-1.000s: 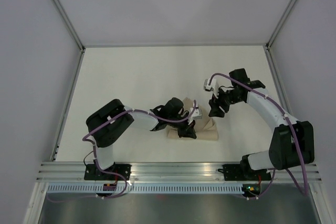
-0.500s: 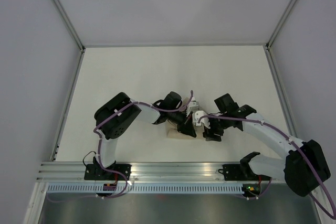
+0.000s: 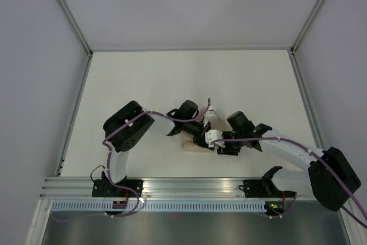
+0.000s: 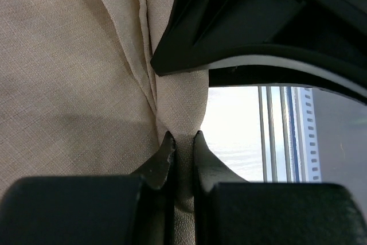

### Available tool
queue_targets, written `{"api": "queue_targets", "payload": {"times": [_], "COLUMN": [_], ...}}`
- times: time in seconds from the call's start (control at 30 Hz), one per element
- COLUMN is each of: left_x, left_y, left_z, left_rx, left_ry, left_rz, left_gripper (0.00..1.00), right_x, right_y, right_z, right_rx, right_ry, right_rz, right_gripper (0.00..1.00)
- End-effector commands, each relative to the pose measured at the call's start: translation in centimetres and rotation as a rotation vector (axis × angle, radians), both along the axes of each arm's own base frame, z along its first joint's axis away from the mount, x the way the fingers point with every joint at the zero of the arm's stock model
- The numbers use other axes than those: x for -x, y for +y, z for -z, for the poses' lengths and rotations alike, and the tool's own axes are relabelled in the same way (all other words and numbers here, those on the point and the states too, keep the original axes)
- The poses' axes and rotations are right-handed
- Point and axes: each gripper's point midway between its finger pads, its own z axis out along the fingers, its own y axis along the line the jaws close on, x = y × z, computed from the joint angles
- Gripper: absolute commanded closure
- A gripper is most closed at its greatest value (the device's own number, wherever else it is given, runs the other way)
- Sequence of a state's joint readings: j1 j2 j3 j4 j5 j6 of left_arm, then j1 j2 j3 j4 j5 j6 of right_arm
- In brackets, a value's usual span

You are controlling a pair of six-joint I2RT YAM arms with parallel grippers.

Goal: Fold the napkin, place the utensils inside, and roll it up
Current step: Roll the napkin with the utensil

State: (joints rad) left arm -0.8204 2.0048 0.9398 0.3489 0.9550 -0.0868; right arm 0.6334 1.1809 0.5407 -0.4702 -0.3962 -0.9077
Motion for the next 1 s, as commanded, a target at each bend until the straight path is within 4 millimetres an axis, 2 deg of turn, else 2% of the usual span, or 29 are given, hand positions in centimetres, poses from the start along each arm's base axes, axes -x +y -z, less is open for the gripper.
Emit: {"api": "queue_targets", "payload": {"times": [0.0,0.07,0.1,0.13,0.2,0.3,0.5,0.6,0.7,0.77,0.8,0.83,0.87,0.9,0.97], "left_x": [1.6,1.0,0.7,0.3,-0.5,-2.0,-4.4,-5.3,-6.3,-7.6,-8.6,-9.4,-10.0,-11.3,-12.6], "left_y": [2.5,2.2,2.1,1.8,1.4,0.7,0.3,0.5,1.0,1.9,2.3,3.3,3.8,4.5,6.5], "left_z": [4.2,3.4,3.0,2.0,1.0,-1.3,-5.0,-6.4,-7.0,-7.5,-8.8,-8.5,-9.0,-9.9,-11.8], "left_rx": [-0.169,-0.153,-0.143,-0.124,-0.106,-0.064,0.01,0.033,0.034,0.027,0.056,0.034,0.045,0.056,0.08], "left_ry": [0.095,0.057,0.04,0.012,-0.031,-0.105,-0.194,-0.232,-0.275,-0.323,-0.368,-0.398,-0.424,-0.461,-0.521], "left_rz": [-0.032,-0.048,-0.051,-0.057,-0.074,-0.109,-0.174,-0.206,-0.251,-0.327,-0.373,-0.438,-0.48,-0.549,-0.671], "left_gripper": [0.96,0.91,0.89,0.84,0.79,0.72,0.65,0.62,0.62,0.62,0.62,0.61,0.61,0.6,0.6], "right_x": [-1.0,-1.1,-1.1,-1.1,-0.9,-0.4,0.7,1.1,1.3,1.4,1.4,1.5,1.5,1.3,1.1], "right_y": [0.4,0.4,0.4,0.4,0.5,0.4,0.0,-0.2,-0.6,-0.8,-0.8,-1.1,-0.9,-1.0,-1.3], "right_z": [0.4,0.5,0.6,0.5,0.6,1.1,2.4,2.5,3.0,3.1,2.8,3.2,3.0,2.8,3.2], "right_rx": [0.003,0.004,0.003,0.005,0.011,0.032,0.067,0.072,0.085,0.087,0.09,0.097,0.084,0.084,0.095], "right_ry": [-0.04,-0.038,-0.035,-0.029,-0.007,0.04,0.124,0.177,0.235,0.294,0.317,0.354,0.377,0.391,0.437], "right_rz": [0.017,0.019,0.02,0.02,0.016,0.01,0.008,0.002,-0.001,-0.003,-0.003,0.005,0.005,0.002,0.014], "right_gripper": [0.5,0.59,0.7,0.75,0.85,0.94,1.0,0.99,1.0,0.99,1.0,1.0,0.99,1.0,1.0]}}
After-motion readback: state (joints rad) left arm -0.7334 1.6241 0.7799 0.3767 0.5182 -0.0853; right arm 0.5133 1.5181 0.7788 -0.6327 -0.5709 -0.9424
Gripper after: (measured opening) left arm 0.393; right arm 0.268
